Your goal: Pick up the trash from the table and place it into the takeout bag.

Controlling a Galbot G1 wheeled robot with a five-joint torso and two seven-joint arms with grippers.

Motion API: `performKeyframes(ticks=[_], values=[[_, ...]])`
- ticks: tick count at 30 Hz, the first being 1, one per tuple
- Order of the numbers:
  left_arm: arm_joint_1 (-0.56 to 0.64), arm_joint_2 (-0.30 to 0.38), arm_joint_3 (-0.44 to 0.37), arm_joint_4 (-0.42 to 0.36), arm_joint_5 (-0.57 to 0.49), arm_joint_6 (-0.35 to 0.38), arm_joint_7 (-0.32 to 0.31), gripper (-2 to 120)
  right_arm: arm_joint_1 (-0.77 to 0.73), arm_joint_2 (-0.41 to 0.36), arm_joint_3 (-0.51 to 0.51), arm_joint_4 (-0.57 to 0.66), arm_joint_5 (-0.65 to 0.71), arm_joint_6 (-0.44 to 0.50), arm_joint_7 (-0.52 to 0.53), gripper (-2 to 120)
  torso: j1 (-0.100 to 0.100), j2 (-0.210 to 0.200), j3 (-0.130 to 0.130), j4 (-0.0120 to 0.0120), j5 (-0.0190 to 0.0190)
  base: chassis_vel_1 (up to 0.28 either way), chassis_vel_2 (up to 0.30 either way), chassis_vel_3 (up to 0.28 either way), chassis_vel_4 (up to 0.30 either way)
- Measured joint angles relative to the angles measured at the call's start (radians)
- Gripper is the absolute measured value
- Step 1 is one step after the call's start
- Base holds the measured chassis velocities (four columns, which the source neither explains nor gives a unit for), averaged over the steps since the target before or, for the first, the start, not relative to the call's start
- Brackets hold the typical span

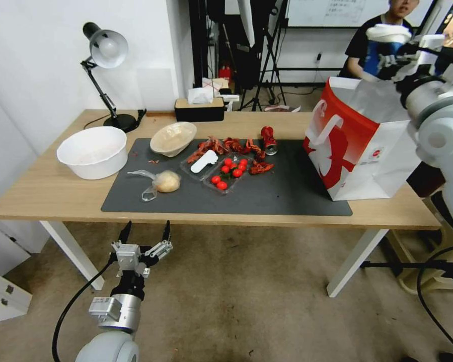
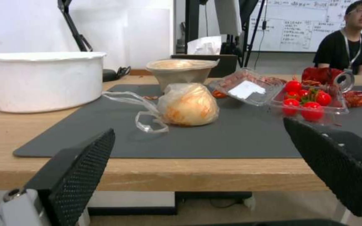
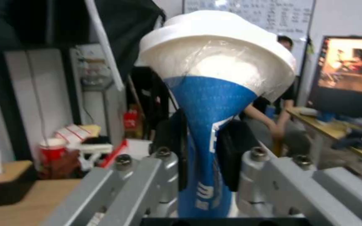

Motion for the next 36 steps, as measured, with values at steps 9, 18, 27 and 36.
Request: performKeyframes(ticks=[9, 18, 27, 36], values=[[0.0, 0.002, 0.005, 0.0, 0.0, 0.0, 0.0, 100, -0.025, 0.003, -0.003, -0.007, 0.035, -0.053, 0.064, 52, 0.0, 0.0, 0.0, 0.0001, -0.0002, 0.0, 0.0, 0.0, 0.0], [0.001, 0.003, 0.005, -0.003, 0.0, 0.0, 0.0, 100, -0.029, 0.006, -0.011, -0.011, 0.055, -0.059, 0.082, 82, 0.0, 0.0, 0.0, 0.0002, -0.0003, 0.0, 0.0, 0.0, 0.0], [0.002, 0.003, 0.006, -0.006, 0.0, 0.001, 0.0, 100, -0.052, 0.007, -0.014, 0.004, 0.072, -0.083, 0.101, 100, 0.0, 0.0, 0.0, -0.0001, -0.0003, 0.0, 0.0, 0.0, 0.0], [0.0, 0.002, 0.005, -0.005, 0.001, 0.0, 0.0, 100, -0.039, 0.01, -0.024, 0.0, 0.079, -0.11, 0.119, 100, 0.0, 0.0, 0.0, 0.0001, -0.0004, 0.0, 0.0, 0.0, 0.0]])
